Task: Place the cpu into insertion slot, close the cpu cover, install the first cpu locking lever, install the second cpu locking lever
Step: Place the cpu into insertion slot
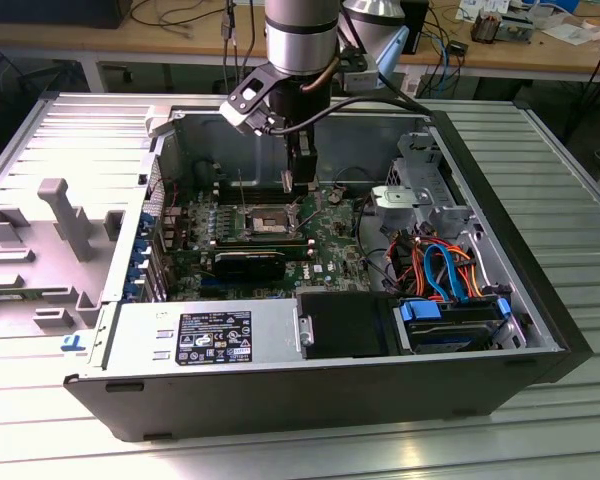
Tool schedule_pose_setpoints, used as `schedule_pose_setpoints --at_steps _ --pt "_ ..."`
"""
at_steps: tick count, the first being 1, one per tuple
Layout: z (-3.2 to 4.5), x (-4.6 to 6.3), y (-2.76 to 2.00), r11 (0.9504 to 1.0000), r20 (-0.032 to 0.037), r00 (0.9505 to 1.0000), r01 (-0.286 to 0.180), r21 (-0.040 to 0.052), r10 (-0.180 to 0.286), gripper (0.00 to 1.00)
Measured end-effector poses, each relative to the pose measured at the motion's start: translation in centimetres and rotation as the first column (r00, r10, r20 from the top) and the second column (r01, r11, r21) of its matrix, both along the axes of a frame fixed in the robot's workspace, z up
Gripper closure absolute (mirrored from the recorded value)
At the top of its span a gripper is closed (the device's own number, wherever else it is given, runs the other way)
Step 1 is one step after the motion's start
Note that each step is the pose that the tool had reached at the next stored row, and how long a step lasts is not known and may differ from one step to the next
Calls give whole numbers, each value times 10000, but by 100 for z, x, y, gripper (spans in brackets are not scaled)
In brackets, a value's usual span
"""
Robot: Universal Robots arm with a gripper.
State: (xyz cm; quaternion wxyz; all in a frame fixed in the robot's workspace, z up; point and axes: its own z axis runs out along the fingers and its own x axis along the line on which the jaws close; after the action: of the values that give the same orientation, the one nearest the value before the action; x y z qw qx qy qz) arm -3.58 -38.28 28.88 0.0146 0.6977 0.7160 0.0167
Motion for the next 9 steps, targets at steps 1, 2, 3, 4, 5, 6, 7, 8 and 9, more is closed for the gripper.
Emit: schedule_pose_setpoints --at_steps 1,2,3,4,5,6,7,8,9 --pt "-1 0 0 9998 0 9998 207 0 -207 46" --pt "-2 0 0 9992 0 9992 401 0 -401 46" --pt "-2 0 0 9987 0 9987 505 0 -505 46" --pt "-2 0 0 9982 0 9982 605 0 -605 46" --pt "-3 0 0 9974 0 9974 724 1 -724 46" --pt "-3 0 0 9969 0 9969 793 0 -793 46" --pt "-2 0 0 9964 0 9964 845 0 -845 46" --pt "-2 0 0 9964 0 9964 853 -1 -853 46" --pt "-2 0 0 9963 1 9963 856 0 -856 46"
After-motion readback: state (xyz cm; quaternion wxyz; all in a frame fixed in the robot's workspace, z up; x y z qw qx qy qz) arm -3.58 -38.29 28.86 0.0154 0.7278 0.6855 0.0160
